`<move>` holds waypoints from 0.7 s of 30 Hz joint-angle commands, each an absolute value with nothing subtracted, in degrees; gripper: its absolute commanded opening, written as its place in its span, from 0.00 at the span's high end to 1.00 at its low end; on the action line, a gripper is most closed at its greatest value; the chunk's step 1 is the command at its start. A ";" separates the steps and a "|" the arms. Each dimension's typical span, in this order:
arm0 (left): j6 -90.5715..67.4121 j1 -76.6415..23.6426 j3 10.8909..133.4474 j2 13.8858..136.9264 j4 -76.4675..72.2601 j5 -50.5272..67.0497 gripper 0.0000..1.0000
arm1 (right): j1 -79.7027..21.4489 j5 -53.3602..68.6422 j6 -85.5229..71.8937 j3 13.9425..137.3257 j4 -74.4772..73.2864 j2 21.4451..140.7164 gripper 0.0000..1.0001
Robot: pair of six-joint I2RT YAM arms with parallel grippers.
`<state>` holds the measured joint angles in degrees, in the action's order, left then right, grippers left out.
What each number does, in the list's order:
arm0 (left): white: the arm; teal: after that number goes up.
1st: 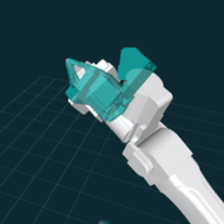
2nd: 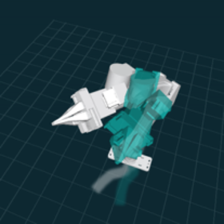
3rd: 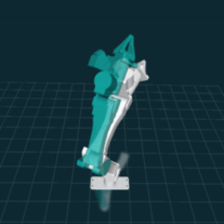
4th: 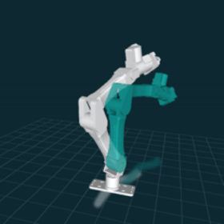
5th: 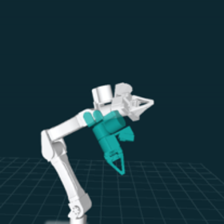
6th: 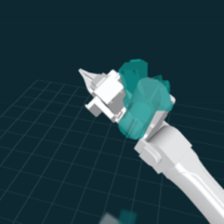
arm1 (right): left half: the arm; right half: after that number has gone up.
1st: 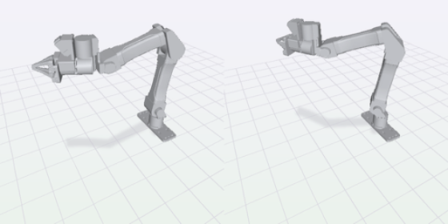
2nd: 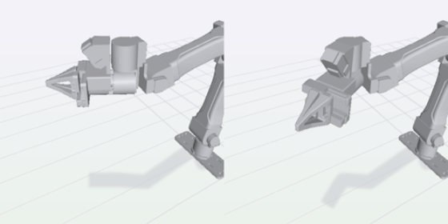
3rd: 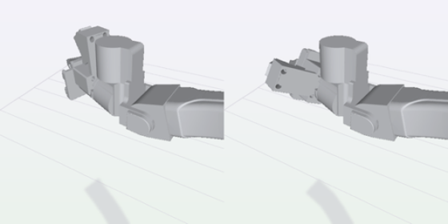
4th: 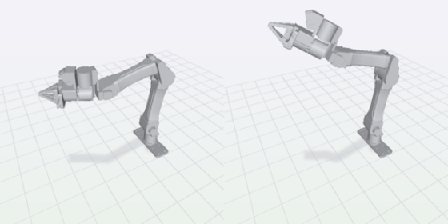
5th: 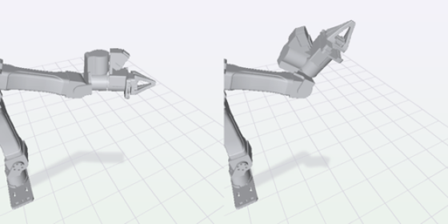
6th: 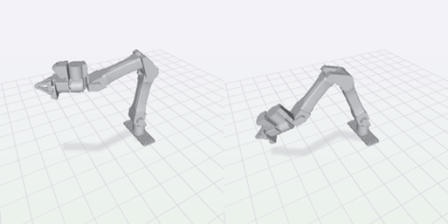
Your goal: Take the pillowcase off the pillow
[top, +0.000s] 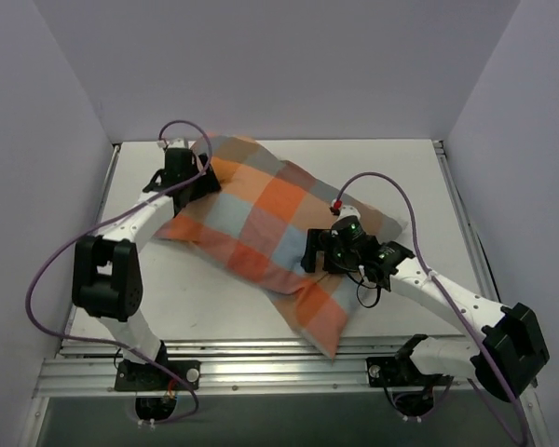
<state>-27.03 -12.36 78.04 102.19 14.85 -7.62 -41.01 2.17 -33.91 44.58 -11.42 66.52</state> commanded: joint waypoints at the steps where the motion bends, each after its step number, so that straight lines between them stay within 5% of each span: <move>1: -37.51 -13.44 64.58 96.00 18.82 -0.01 0.06 | -31.16 -4.13 -29.64 47.44 -2.57 71.53 0.02; 5: -41.31 -17.92 50.56 79.51 15.55 4.57 0.06 | -22.86 -2.90 -25.50 57.54 1.75 82.94 0.02; 11: -37.10 -30.05 45.79 55.61 27.32 6.07 0.06 | -19.95 1.31 -21.36 77.95 -1.66 94.48 0.00; 17: -30.42 -30.32 55.52 43.78 39.63 -5.06 0.06 | -22.14 5.26 -20.48 73.76 -1.76 87.20 0.00; 21: -24.89 -30.15 59.23 46.83 38.32 -15.36 0.06 | -28.11 3.78 -18.90 67.42 -3.60 80.27 0.00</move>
